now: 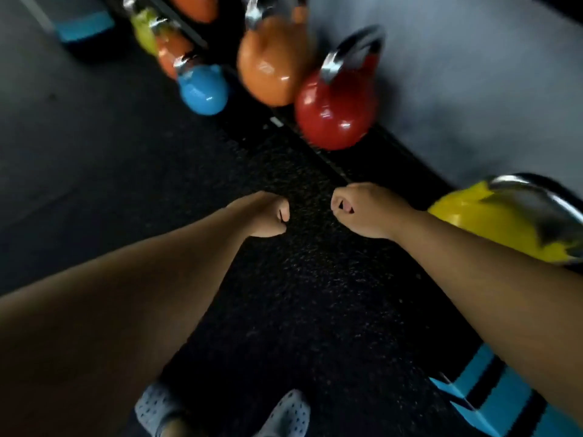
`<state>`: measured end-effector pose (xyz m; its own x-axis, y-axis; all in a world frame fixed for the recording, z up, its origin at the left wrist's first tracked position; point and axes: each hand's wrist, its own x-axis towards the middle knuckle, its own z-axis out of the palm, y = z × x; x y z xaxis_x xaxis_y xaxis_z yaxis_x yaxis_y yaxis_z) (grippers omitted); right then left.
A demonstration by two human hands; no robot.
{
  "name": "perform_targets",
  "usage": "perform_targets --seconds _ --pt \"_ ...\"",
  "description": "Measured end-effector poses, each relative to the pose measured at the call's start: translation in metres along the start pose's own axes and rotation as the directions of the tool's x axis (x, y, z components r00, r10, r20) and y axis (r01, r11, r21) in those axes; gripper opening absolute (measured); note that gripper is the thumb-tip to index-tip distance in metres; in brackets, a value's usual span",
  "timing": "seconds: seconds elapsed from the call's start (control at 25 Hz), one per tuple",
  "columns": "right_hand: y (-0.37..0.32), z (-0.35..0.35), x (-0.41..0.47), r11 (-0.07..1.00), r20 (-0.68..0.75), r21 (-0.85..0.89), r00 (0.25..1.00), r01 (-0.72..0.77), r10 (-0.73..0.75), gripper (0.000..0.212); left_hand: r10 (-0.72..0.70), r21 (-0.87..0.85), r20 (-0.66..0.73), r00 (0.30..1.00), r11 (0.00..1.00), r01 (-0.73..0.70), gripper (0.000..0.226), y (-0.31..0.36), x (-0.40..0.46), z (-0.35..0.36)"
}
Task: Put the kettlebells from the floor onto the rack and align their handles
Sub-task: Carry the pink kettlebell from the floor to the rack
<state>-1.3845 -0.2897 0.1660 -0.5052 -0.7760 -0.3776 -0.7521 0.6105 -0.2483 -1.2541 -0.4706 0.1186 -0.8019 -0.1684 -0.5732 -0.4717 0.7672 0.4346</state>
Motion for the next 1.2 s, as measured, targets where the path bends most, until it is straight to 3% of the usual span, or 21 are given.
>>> perform_targets --seconds 0.08,0.24,0.52,0.68,0.96,1.04,1.12,1.2 --pt "-0.076 0.04 0.027 0.997 0.192 -0.041 0.979 0.07 -0.061 0.016 -0.093 -0.052 0.044 0.995 0.994 0.096 0.032 -0.084 -0.044 0.022" --pt "-0.249 0.137 0.064 0.972 0.444 -0.07 0.88 0.225 -0.171 0.014 -0.298 -0.196 0.067 0.952 0.932 0.306 0.03 -0.251 -0.157 0.083" --pt "-0.553 0.329 0.043 0.864 0.663 -0.027 0.656 0.502 -0.36 0.015 -0.598 -0.476 0.109 0.794 0.669 0.57 0.02 -0.492 -0.389 0.218" --pt "-0.675 0.417 0.009 0.787 0.699 -0.018 0.57 0.616 -0.431 0.017 -0.737 -0.569 0.098 0.669 0.51 0.645 0.021 -0.57 -0.502 0.288" --pt "-0.846 0.551 -0.052 0.58 0.651 0.049 0.414 0.813 -0.636 0.003 -0.949 -0.697 -0.024 0.314 0.241 0.675 0.043 -0.645 -0.623 0.41" --pt "-0.879 0.591 -0.067 0.517 0.628 0.064 0.368 0.854 -0.686 0.024 -0.976 -0.677 -0.037 0.213 0.181 0.713 0.051 -0.663 -0.635 0.439" --pt "-0.901 0.625 -0.08 0.431 0.622 0.029 0.321 0.902 -0.714 0.052 -0.985 -0.64 0.013 0.174 0.125 0.758 0.054 -0.678 -0.643 0.464" --pt "-0.91 0.654 -0.086 0.361 0.64 -0.057 0.311 0.931 -0.703 0.064 -0.984 -0.65 0.062 0.167 0.087 0.755 0.05 -0.69 -0.645 0.484"
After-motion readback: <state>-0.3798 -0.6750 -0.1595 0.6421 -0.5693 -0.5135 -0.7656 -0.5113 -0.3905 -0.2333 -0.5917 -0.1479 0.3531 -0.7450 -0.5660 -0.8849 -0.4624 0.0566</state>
